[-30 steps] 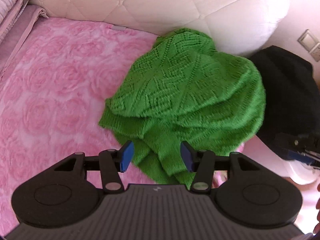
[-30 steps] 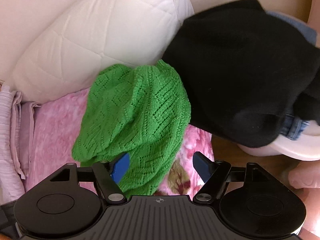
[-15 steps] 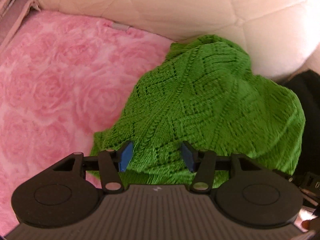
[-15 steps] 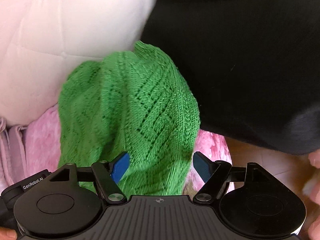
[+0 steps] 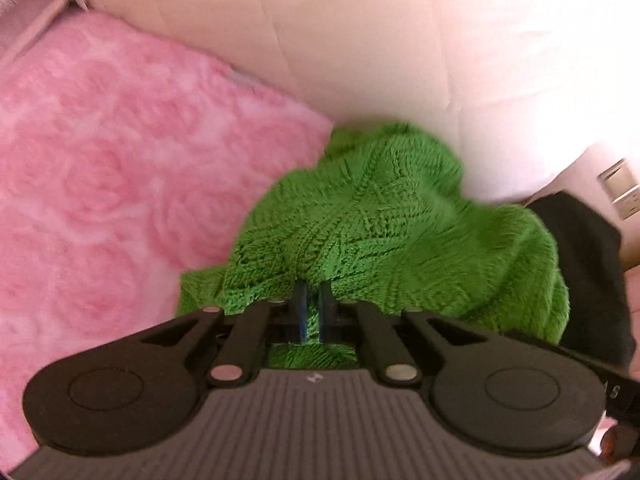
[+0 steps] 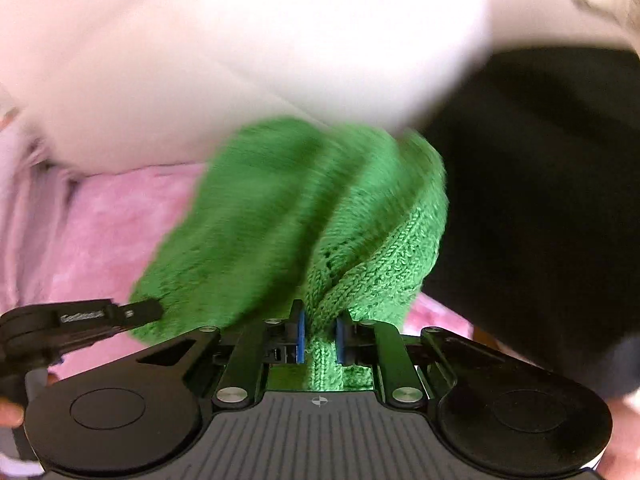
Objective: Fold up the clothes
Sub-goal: 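Grasp the green sweater with both grippers, then lift the sweater with both grippers and carry it to the bed's open area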
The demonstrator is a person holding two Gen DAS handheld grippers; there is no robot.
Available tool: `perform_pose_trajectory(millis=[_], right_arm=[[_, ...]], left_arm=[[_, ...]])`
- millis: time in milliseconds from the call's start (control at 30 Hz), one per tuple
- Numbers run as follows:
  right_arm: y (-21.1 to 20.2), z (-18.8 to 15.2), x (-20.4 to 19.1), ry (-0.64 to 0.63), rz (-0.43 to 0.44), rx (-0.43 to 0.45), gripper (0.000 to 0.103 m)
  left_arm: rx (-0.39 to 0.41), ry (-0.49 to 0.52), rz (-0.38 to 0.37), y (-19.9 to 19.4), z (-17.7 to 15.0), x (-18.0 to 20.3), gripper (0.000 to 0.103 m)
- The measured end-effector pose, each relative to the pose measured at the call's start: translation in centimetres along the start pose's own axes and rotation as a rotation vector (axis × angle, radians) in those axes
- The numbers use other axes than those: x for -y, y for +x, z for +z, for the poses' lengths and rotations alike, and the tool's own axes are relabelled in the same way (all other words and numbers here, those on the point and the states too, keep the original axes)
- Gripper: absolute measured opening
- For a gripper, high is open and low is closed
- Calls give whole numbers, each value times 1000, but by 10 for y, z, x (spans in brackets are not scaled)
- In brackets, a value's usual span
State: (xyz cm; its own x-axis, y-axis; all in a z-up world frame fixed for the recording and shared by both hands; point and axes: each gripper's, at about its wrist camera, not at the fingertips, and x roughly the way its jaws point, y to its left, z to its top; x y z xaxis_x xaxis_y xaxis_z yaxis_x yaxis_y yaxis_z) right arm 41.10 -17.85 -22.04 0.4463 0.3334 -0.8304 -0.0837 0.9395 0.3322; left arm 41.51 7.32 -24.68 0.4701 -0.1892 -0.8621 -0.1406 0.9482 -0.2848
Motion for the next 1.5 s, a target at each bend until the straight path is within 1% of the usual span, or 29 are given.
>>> perform_pose_trajectory(millis=[67, 167, 267, 333, 433, 533, 600, 633, 667, 767, 833, 933, 1000, 1067, 1167, 1233, 1300, 1333, 1367, 1400, 1433, 1467, 1500], right_arm=[[-19, 2, -18, -54, 61, 30, 12], [-50, -1, -46, -141, 143, 73, 12], [-83, -7, -75, -224, 241, 115, 11], [-107, -18, -93, -270, 309, 135, 11], [-144, -40, -126, -351, 409, 151, 11], [-179, -66, -160, -428, 517, 149, 11], [-197, -82, -185, -447, 569, 150, 11], [-204, -92, -201, -462, 608, 145, 11], [-210, -101, -215, -473, 642, 136, 11], [-215, -127, -264, -481, 750, 79, 11], [-218, -148, -300, -500, 813, 19, 10], [-231, -193, -359, -557, 906, -84, 6], [-249, -235, -394, -634, 961, -110, 6], [-268, -277, -428, -714, 1015, -133, 6], [-295, -315, -461, -743, 1100, -120, 6], [-315, -326, -478, -744, 1129, -67, 6], [-326, -334, -490, -740, 1123, -63, 7], [-329, -342, -496, -772, 1100, -93, 12], [-328, -351, -502, -838, 1052, -141, 27], [-326, -365, -502, -907, 988, -161, 37], [-325, -380, -500, -974, 921, -175, 52], [-323, -394, -498, -1040, 852, -188, 54], [-318, -404, -490, -1073, 823, -212, 54]], left_arm=[[47, -7, -3, -28, -3, -6, 2], [145, -63, 0, -83, -17, -21, 2], [234, -143, 15, -139, -40, -43, 1], [286, -187, 30, -174, -58, -57, 1], [378, -261, 81, -236, -94, -79, 0], [471, -336, 133, -297, -135, -101, 0], [535, -381, 179, -340, -166, -115, 0], [559, -394, 197, -361, -182, -122, 0], [601, -416, 225, -386, -202, -129, 0], [745, -442, 285, -457, -252, -145, 0], [806, -464, 355, -505, -281, -155, 0], [832, -525, 473, -559, -329, -172, 0], [832, -574, 540, -588, -363, -182, 0], [830, -629, 573, -607, -396, -189, 0], [816, -709, 616, -630, -448, -201, 0], [812, -761, 626, -640, -480, -210, 0], [784, -812, 641, -646, -504, -219, 0], [770, -837, 648, -650, -515, -224, 0], [758, -862, 646, -654, -527, -227, 0], [741, -883, 638, -653, -539, -228, 0], [721, -898, 632, -650, -547, -226, 0], [692, -907, 632, -647, -552, -225, 0], [663, -915, 632, -643, -558, -224, 0]])
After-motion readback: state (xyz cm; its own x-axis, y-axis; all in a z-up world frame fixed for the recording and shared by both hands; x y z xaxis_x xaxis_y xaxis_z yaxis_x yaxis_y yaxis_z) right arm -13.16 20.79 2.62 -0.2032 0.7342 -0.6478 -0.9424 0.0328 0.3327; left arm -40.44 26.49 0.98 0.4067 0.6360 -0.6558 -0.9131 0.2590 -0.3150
